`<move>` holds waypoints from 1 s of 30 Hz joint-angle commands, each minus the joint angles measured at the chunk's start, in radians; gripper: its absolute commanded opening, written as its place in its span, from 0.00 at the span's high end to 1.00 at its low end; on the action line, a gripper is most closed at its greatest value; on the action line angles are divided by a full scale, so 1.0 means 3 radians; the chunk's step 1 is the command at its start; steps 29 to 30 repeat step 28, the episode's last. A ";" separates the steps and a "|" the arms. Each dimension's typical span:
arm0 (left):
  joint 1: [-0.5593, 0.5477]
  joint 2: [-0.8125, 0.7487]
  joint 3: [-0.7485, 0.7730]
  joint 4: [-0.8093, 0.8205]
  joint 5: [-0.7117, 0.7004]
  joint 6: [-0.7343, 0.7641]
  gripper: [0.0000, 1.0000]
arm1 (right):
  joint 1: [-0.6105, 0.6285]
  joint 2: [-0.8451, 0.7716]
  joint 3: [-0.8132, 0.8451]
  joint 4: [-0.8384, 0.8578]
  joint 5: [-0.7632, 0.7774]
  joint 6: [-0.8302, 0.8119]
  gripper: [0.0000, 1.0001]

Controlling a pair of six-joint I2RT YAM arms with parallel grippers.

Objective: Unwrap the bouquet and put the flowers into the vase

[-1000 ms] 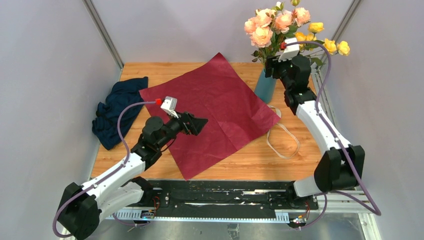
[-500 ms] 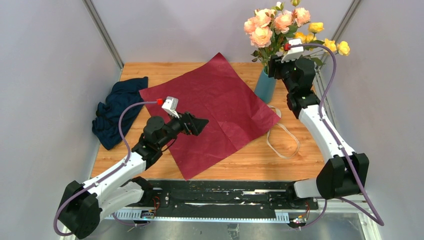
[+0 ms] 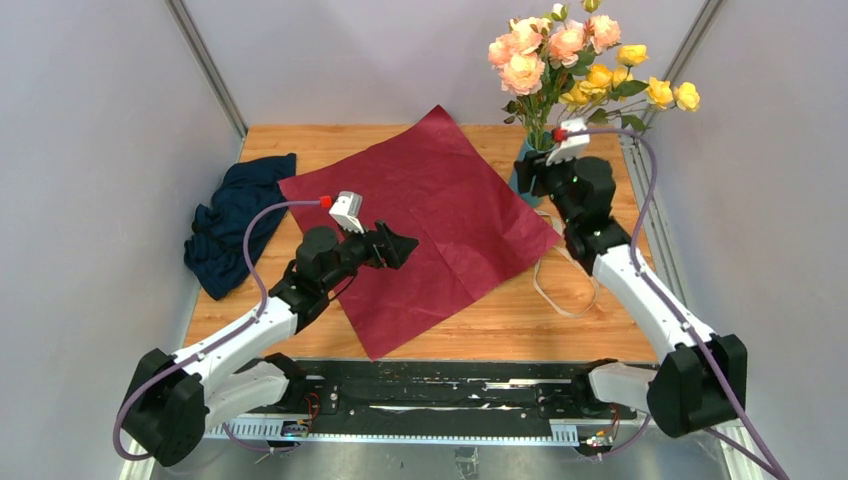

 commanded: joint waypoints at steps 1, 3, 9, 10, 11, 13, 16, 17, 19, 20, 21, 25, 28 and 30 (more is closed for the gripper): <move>-0.0030 0.0039 0.0129 -0.0229 -0.0174 0.0029 0.03 | 0.0389 -0.0228 -0.0497 0.0171 0.0196 0.0124 0.37; -0.0033 0.0005 0.0129 -0.0288 -0.0203 0.0028 0.02 | 0.0545 -0.0253 -0.0737 0.0235 0.0314 0.0171 0.37; -0.0033 -0.0079 0.0183 -0.0575 -0.0244 0.0036 0.02 | 0.0992 -0.0348 -0.1128 0.0280 0.0639 0.0173 0.37; -0.0035 -0.0107 0.0163 -0.0586 -0.0248 0.0031 0.03 | 0.1015 -0.0366 -0.1155 0.0267 0.0674 0.0172 0.37; -0.0034 -0.0137 0.0143 -0.0588 -0.0248 0.0029 0.03 | 0.1024 -0.0392 -0.1181 0.0248 0.0705 0.0173 0.37; -0.0035 -0.0211 0.0121 -0.0628 -0.0267 0.0014 0.03 | 0.1026 -0.0440 -0.1215 0.0209 0.0741 0.0176 0.37; -0.0035 -0.0319 0.0089 -0.0699 -0.0302 0.0039 0.03 | 0.1024 -0.0484 -0.1247 0.0162 0.0759 0.0190 0.37; -0.0034 -0.0334 0.0087 -0.0713 -0.0312 0.0057 0.03 | 0.1031 -0.0487 -0.1262 0.0164 0.0762 0.0203 0.37; -0.0035 -0.0351 0.0088 -0.0771 -0.0329 0.0071 0.03 | 0.1029 -0.0471 -0.1279 0.0184 0.0753 0.0224 0.37; -0.0034 -0.0360 0.0093 -0.0788 -0.0326 0.0073 0.03 | 0.1031 -0.0444 -0.1282 0.0190 0.0749 0.0237 0.37; -0.0035 -0.0360 0.0094 -0.0796 -0.0319 0.0076 0.03 | 0.1030 -0.0429 -0.1278 0.0186 0.0743 0.0240 0.37; -0.0034 -0.0353 0.0103 -0.0793 -0.0173 0.0134 0.05 | 0.1049 -0.0416 -0.1272 0.0150 0.0738 0.0254 0.37; -0.0032 -0.0388 0.0115 -0.0804 -0.0159 0.0125 0.04 | 0.1057 -0.0453 -0.1281 0.0117 0.0766 0.0248 0.37; -0.0032 -0.0388 0.0115 -0.0804 -0.0159 0.0125 0.04 | 0.1057 -0.0453 -0.1281 0.0117 0.0766 0.0248 0.37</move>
